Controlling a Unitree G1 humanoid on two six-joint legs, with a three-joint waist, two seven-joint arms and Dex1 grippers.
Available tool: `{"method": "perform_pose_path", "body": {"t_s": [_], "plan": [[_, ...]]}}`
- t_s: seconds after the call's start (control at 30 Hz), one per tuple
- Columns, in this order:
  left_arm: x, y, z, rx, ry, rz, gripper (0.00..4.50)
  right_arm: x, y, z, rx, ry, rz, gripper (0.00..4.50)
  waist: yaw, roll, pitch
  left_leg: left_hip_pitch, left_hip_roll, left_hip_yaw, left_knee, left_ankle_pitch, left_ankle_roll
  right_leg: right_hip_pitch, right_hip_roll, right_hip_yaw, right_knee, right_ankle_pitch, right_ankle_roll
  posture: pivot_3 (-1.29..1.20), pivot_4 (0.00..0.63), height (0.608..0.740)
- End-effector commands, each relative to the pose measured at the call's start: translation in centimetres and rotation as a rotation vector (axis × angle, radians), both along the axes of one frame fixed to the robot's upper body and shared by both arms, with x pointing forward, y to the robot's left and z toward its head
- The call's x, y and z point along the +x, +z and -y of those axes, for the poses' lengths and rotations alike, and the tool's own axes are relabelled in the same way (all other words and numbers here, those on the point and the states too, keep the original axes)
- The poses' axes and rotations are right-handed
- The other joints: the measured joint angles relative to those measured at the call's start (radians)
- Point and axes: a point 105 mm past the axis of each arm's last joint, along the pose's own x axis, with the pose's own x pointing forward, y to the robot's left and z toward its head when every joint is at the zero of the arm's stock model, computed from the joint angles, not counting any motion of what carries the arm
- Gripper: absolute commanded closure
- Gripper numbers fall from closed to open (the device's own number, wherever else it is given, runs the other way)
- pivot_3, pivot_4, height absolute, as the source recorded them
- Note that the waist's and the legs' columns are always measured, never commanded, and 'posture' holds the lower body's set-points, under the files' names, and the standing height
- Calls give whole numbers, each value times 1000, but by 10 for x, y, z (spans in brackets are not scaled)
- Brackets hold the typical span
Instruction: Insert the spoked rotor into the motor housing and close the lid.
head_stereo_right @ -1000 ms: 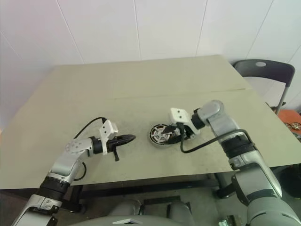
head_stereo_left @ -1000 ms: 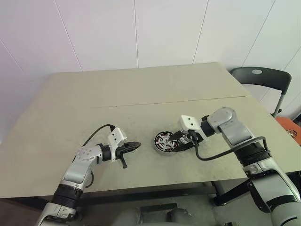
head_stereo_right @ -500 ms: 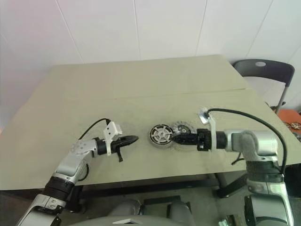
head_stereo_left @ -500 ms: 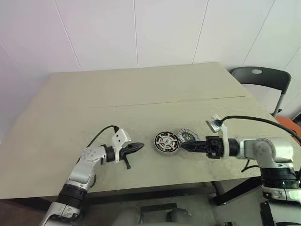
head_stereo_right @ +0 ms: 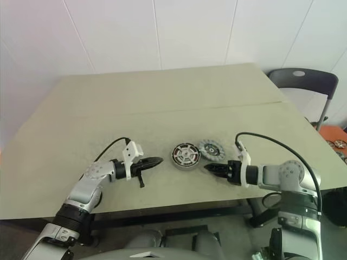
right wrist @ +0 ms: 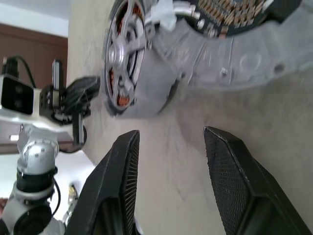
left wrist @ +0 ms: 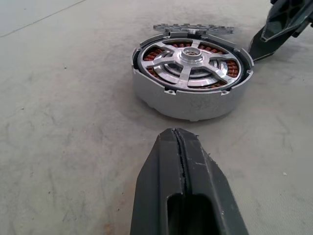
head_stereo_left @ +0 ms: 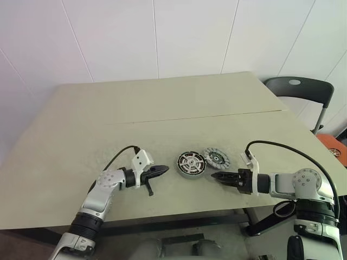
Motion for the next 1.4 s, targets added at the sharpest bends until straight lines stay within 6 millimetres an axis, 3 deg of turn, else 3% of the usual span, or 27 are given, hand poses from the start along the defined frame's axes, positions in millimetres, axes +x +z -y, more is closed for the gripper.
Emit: {"method": "perform_pose_path", "body": {"t_s": [0.03, 0.43, 0.53, 0.7, 0.8, 1.1, 1.4], "plan": [[2, 3, 0, 6, -2, 29, 4500, 19, 14, 10, 5, -88, 61, 2318, 0, 0, 0, 0, 0, 0, 0, 0, 0, 0, 0, 0, 0, 0, 0, 0, 0, 740], [2, -1, -2, 19, 7, 23, 4500, 46, 15, -2, 21, -175, 156, 2318, -1, 1, 0, 0, 0, 0, -1, 0, 0, 0, 0, 0, -1, 1, 1, 0, 0, 740], [3, 0, -3, 26, 8, 28, 4500, 58, 19, -2, 32, -229, 196, 2911, -1, 1, 0, 0, 0, 0, -1, 0, 0, 0, 0, 0, -1, 1, 1, 0, 0, 740], [3, 0, -4, 34, 8, 31, 4500, 65, 22, -2, 1, -249, 248, 4397, 1, 1, 0, 0, 0, 0, -1, 0, 0, 0, 0, 0, -1, 1, 1, 0, 0, 740], [4, 1, -4, 37, 8, 35, 4500, 68, 26, -2, -59, -230, 319, 4391, 0, 1, 0, 0, 0, 0, -1, 0, 0, 0, 0, 0, -1, 1, 1, 0, 0, 740], [7, 6, 0, 28, 3, 58, 4500, 62, 58, -30, -379, 93, 821, 4391, 0, 2, 0, 0, 0, 0, -1, 0, 0, 0, 0, 0, -1, 1, 1, 0, 0, 740], [9, 7, -2, 40, 4, 62, 4500, 48, 56, -36, -565, 347, 1137, 4391, 1, 1, 0, -1, 0, 0, -1, 0, 1, 0, 0, 0, -3, 1, 1, 0, 0, 740]]}}
